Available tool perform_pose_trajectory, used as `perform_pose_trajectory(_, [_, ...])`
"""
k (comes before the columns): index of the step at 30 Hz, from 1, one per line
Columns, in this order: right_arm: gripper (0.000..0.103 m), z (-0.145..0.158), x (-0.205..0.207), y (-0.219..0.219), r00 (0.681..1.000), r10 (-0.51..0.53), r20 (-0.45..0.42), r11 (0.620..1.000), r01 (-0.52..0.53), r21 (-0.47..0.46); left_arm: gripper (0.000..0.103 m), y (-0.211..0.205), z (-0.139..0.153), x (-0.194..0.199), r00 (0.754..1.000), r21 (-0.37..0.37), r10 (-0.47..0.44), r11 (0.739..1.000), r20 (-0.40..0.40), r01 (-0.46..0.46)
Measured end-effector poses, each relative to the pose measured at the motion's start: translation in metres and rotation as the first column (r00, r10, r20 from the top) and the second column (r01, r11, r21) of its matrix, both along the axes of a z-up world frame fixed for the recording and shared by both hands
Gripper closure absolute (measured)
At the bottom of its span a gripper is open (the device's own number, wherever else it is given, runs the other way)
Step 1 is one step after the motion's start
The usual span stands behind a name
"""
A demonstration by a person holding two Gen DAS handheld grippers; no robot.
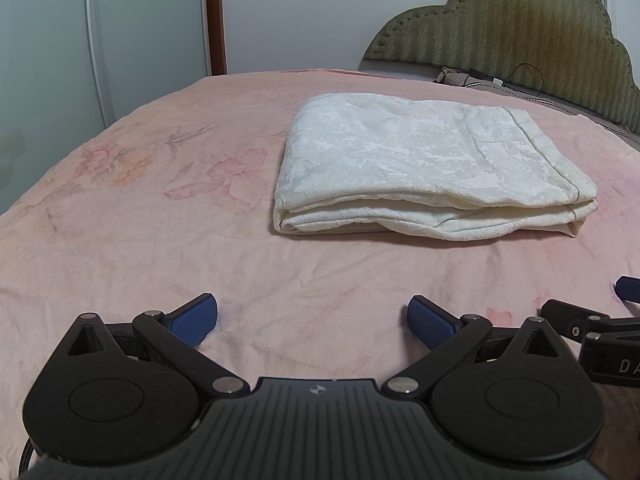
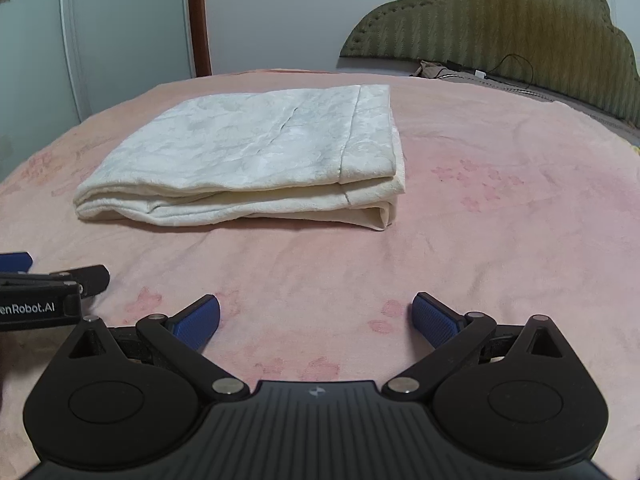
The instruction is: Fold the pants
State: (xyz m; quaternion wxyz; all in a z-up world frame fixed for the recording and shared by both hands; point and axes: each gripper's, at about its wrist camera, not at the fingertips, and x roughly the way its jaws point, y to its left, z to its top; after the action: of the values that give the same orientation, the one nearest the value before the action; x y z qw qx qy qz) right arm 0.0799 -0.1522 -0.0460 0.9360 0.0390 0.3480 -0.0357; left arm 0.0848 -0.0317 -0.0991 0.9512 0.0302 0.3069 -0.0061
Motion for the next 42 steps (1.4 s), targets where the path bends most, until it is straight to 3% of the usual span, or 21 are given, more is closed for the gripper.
perform_pose_trajectory(42, [0.0,0.0005,-0.0017,-0.0037,1.0,0.0,0.003,1.0,0.0,0.009,0.0,0.0,-0.0001,-0.0005,1.0,-0.006,0.003,1.0,-0.001,-0.003])
